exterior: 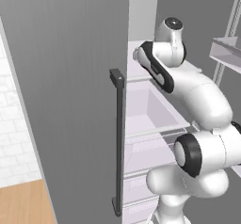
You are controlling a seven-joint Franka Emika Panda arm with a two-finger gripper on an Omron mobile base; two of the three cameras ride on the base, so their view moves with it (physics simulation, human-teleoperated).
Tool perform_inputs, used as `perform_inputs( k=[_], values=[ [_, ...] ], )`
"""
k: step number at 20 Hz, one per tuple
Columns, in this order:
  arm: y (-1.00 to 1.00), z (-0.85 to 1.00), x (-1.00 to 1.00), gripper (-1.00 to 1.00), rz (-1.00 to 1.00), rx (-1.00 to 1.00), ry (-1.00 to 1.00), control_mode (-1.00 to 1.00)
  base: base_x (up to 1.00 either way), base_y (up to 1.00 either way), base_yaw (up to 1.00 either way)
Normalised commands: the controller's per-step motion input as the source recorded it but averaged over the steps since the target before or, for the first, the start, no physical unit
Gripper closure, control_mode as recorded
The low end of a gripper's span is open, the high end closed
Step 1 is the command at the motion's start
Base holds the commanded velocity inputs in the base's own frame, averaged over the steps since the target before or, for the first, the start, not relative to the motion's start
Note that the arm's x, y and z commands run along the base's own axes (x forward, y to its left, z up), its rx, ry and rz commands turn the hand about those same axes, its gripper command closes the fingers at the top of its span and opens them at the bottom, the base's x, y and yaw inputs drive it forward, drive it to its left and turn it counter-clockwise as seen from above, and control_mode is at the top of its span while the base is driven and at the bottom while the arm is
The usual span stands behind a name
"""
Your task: Place one avocado and one steak in each tupperware on the nearby counter, to pack two identical lunches.
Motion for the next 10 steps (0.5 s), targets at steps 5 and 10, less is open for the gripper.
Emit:
perform_inputs(
  k=[5,10],
  values=[
    [-0.01,0.03,-1.0,1.0,0.0,0.07,-0.37,-1.0,0.0,0.0,0.0],
    [-0.03,0.09,-1.0,1.0,0.0,0.06,-0.24,-1.0,0.0,0.0,0.0]
  ],
)
